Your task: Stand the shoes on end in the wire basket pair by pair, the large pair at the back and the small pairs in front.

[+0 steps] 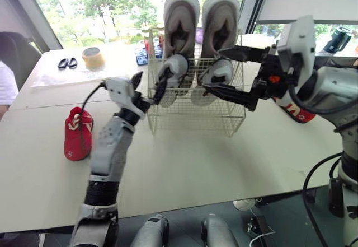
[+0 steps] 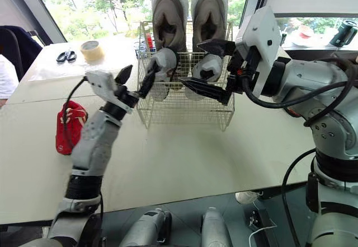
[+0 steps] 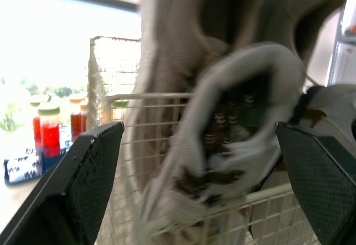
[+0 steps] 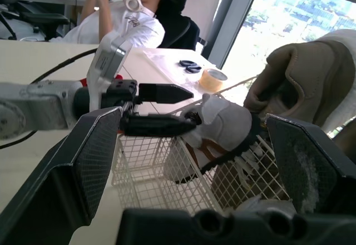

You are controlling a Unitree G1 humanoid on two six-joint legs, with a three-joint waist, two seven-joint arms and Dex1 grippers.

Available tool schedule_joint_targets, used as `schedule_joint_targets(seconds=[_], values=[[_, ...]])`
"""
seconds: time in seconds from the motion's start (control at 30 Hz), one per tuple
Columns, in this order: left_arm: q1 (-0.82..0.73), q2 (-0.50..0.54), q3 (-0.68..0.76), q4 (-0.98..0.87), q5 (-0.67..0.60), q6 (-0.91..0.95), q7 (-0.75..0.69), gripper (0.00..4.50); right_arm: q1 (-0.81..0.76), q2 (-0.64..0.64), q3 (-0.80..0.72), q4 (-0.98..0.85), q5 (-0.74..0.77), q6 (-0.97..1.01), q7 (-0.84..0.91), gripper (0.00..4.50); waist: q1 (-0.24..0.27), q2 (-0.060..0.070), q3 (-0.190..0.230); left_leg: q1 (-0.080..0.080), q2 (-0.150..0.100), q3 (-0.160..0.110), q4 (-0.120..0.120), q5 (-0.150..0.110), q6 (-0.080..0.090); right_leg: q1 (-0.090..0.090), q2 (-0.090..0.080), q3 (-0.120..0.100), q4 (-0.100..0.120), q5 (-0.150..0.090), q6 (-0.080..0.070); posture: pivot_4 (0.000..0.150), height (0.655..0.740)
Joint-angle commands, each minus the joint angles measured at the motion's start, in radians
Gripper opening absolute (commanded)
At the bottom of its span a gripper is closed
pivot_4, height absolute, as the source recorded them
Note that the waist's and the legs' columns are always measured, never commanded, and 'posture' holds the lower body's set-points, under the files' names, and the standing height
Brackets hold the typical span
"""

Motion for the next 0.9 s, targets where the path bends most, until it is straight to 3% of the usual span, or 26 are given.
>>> schedule_joint_targets(seconds=[0.03,0.23,0.43,0.63,0.73,0.9], values=[[-0.049,0.037,0.068,-0.105,-0.229,0.186,-0.025,4.45,0.016,-0.022,-0.034,0.007,-0.022,-0.034,0.011,4.5,0.01,0.0,0.0,0.0,0.0,0.0,0.0,0.0,0.0,0.0,0.0,0.0,0.0,0.0,0.0,0.15,0.74],[-0.062,0.276,0.152,-0.155,-0.535,0.497,-0.179,4.45,0.156,-0.104,-0.148,0.078,-0.088,-0.054,0.013,4.5,0.018,-0.001,0.001,-0.001,-0.001,0.0,0.001,0.0,0.0,0.0,-0.001,0.0,-0.001,0.0,0.001,0.15,0.74],[-0.094,0.557,0.179,-0.156,-0.654,0.656,-0.424,4.45,0.378,-0.176,-0.317,0.34,-0.259,-0.128,-0.043,4.5,0.02,-0.001,0.001,0.0,0.0,0.001,0.0,0.0,0.0,0.0,0.0,0.001,-0.002,0.0,0.0,0.15,0.74],[-0.133,0.596,0.109,-0.179,-0.603,0.649,-0.517,4.45,0.431,-0.201,-0.29,0.643,-0.392,-0.286,0.001,4.5,0.015,0.0,0.001,0.002,0.0,0.002,-0.001,0.0,0.0,0.002,-0.001,0.001,-0.002,0.001,0.0,0.15,0.74],[-0.12,0.596,0.069,-0.218,-0.585,0.649,-0.541,4.45,0.334,-0.202,-0.217,0.943,-0.472,-0.393,0.033,4.5,0.005,0.0,0.001,0.003,0.0,0.003,-0.002,0.0,0.0,0.002,-0.001,0.001,-0.002,0.001,0.0,0.15,0.74],[-0.102,0.595,0.049,-0.24,-0.551,0.639,-0.554,4.45,0.159,-0.196,-0.123,1.286,-0.577,-0.542,0.066,4.5,-0.014,0.004,0.002,0.003,0.0,0.004,-0.003,0.001,-0.003,0.002,0.0,0.003,-0.003,0.0,0.0,0.15,0.74]])
